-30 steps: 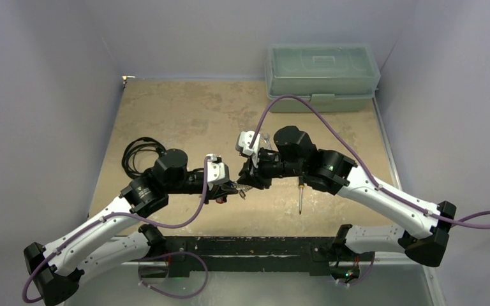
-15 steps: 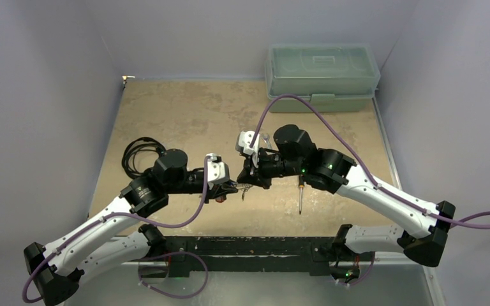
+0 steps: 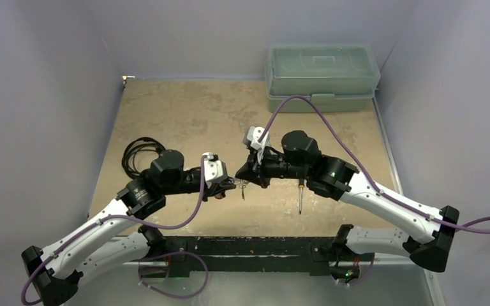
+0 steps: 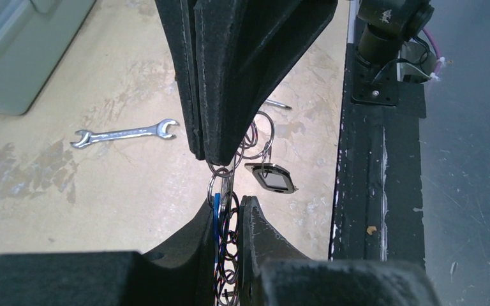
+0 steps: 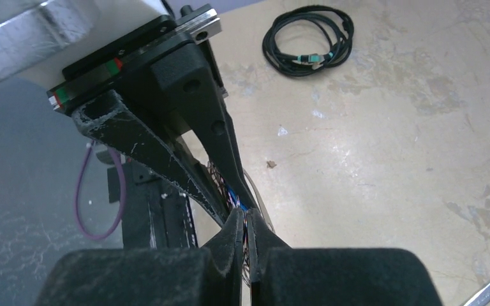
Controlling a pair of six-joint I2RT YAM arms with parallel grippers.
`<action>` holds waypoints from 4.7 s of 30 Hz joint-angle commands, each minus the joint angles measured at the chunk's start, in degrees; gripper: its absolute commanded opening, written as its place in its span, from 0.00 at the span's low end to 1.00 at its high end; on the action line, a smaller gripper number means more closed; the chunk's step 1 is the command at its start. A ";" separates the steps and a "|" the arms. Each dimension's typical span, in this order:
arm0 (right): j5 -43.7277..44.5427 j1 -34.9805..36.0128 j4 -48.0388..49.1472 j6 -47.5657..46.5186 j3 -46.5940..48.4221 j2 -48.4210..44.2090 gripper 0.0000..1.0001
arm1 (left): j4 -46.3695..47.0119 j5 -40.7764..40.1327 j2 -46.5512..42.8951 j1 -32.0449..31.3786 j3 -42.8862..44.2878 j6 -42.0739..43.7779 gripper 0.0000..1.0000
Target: Put the keys on the keyring
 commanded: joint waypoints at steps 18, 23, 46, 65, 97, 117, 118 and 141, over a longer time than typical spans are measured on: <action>27.71 0.48 43.31 34.85 -22.66 -5.74 0.00 | 6.77 -7.01 -4.80 6.26 1.16 -4.65 0.00; 36.10 3.32 52.07 38.64 -24.19 -2.23 0.00 | 9.23 -6.32 -4.09 11.93 0.93 -7.47 0.00; 18.02 -0.99 10.54 1.46 2.99 -1.21 0.72 | 8.21 2.44 -2.21 16.44 0.55 -4.57 0.00; 3.31 -0.96 -19.45 -19.88 26.66 13.62 0.52 | 12.23 16.88 2.61 14.35 -1.50 -9.71 0.00; -0.39 -1.05 -27.75 -20.89 31.14 20.19 0.00 | 10.84 14.76 1.35 13.18 -1.48 -8.69 0.00; -4.90 -9.86 -1.28 -0.73 12.33 8.50 0.00 | 8.82 10.10 -1.19 13.12 -0.56 -7.00 0.00; -4.40 -9.88 1.71 2.57 10.92 7.57 0.00 | 8.71 9.41 -1.36 13.14 -0.52 -6.98 0.00; 9.64 -9.17 54.64 44.54 -13.65 3.28 0.00 | 23.86 -6.39 -9.98 15.65 -3.79 -18.75 0.00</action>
